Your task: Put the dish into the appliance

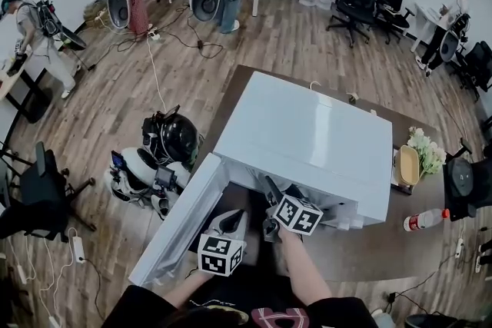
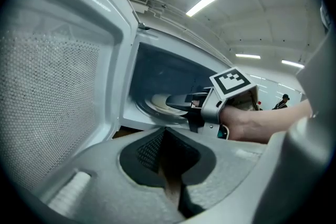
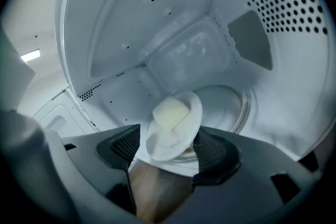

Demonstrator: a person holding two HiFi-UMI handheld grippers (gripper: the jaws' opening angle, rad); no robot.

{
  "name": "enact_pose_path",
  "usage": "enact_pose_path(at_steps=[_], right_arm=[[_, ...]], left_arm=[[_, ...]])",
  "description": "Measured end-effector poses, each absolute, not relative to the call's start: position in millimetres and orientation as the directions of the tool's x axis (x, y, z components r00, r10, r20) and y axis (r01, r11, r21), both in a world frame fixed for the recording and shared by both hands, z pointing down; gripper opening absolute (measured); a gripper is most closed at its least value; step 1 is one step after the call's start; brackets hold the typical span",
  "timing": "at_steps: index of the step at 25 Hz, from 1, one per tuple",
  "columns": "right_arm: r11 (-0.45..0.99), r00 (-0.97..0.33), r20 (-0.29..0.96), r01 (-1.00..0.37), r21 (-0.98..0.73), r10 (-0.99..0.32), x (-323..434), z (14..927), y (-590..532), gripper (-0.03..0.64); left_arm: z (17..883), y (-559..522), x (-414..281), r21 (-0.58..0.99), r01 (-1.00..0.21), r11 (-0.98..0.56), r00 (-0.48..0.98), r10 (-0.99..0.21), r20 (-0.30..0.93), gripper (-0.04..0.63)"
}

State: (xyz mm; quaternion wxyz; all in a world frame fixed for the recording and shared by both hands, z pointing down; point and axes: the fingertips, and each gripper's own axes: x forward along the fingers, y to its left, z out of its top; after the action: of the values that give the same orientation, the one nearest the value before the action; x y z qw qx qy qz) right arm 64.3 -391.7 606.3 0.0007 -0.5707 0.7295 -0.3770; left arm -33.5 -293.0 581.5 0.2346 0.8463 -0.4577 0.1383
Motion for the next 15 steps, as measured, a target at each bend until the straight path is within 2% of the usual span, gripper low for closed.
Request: enact_pose_path(at_steps=[11,15], right_arm=[[0.121,-0.293,0.526,-0.934,-0.337,-0.798,64,619,-394,0.319],[0.158,-0.291,0.547,-0.948,-0.277,-0.785,57,620,-393,0.358]], left_arm=[[583,-297,-40,0.258,-0.852,-0.455,0.522,-0.721,0.456,0.002],[584,-298,-43,0.252,-0.855,-0.453,0.517,-0.723,0.457,0.002]])
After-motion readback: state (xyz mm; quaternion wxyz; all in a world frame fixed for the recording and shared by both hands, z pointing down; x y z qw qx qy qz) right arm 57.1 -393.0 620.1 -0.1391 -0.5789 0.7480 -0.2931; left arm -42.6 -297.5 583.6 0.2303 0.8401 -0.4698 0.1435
